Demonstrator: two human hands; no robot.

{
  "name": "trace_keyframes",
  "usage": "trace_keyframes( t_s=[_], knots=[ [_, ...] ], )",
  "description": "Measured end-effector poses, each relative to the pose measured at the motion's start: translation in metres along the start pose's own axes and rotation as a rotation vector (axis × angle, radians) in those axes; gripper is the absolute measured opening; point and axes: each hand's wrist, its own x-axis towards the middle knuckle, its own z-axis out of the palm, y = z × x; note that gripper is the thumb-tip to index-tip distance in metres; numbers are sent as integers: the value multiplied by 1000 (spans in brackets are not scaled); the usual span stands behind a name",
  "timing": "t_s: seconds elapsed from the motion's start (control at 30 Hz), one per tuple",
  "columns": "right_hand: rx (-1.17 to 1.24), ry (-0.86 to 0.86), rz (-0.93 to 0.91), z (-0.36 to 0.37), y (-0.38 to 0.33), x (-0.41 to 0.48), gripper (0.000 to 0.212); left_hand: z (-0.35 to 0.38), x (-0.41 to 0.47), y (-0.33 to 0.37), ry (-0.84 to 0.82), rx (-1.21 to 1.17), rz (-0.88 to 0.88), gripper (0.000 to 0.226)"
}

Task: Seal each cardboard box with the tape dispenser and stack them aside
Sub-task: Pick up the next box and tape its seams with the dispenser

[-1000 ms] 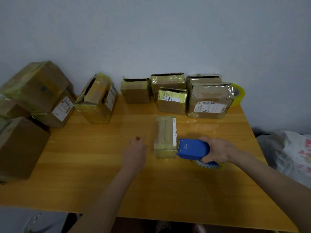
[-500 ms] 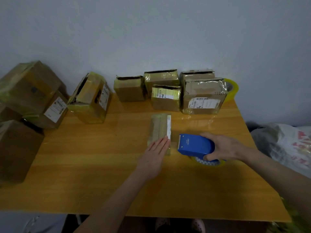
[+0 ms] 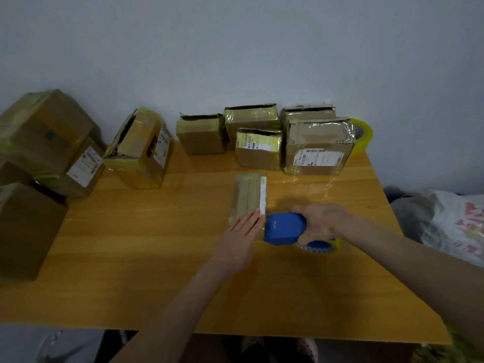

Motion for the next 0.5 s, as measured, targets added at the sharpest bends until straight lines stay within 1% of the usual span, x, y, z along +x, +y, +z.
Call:
trace_keyframes(
  t_s=[0.17, 0.2, 0.3, 0.37, 0.5],
  knots=[
    [-30, -64, 11, -18, -8, 4, 47, 2, 0, -2, 1, -10, 11, 83],
    [-77, -62, 20, -19, -11, 4, 48, 4, -1, -2, 10, -7, 11, 83],
    [-320, -26, 15, -11, -20, 5, 51, 3, -2, 0, 12, -17, 17, 82],
    [-266, 6, 28, -7, -17, 5, 54, 2, -2, -1, 23, -21, 16, 83],
    [54, -51, 99, -3, 5, -5, 64, 1, -1, -1, 27, -33, 29, 84]
  ],
)
